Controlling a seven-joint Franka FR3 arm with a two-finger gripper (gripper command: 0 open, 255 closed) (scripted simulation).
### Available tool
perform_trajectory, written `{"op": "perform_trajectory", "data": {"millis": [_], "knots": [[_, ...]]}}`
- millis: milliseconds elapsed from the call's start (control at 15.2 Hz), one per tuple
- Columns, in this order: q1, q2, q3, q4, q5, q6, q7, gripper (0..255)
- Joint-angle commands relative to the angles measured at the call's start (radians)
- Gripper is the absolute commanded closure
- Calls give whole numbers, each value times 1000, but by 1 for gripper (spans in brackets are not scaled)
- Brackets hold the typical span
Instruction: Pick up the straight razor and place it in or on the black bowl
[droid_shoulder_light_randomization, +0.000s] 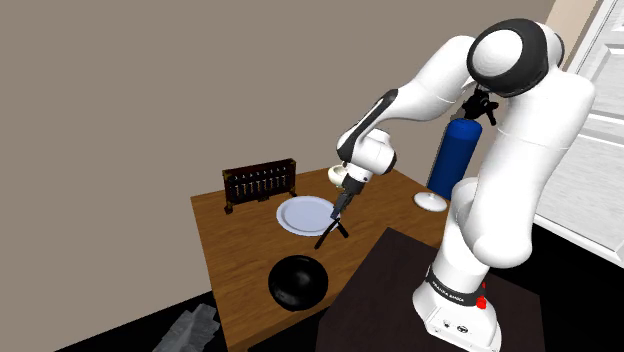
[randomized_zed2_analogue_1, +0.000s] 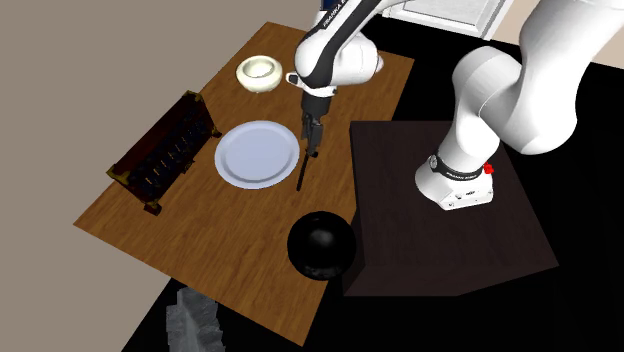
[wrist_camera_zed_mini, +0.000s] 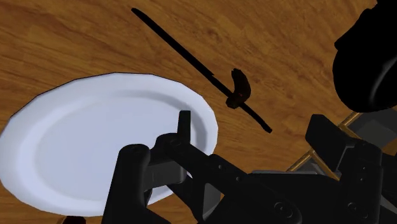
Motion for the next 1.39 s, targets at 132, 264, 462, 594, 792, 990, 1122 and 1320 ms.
{"op": "perform_trajectory", "data": {"millis": [132, 264, 462, 594, 792, 990, 1122, 1320], "knots": [[26, 96, 13, 28, 164, 7, -121, 0], [32, 151, 33, 46, 253, 7, -182, 0], [30, 151, 35, 46, 253, 7, -182, 0], [30, 151, 35, 46, 253, 7, -181, 0], [30, 150, 35, 45, 252, 7, -181, 0], [30, 150, 35, 45, 252, 7, -181, 255], [29, 151, 35, 46, 252, 7, -181, 255], [29, 151, 35, 46, 252, 7, -181, 255]]}}
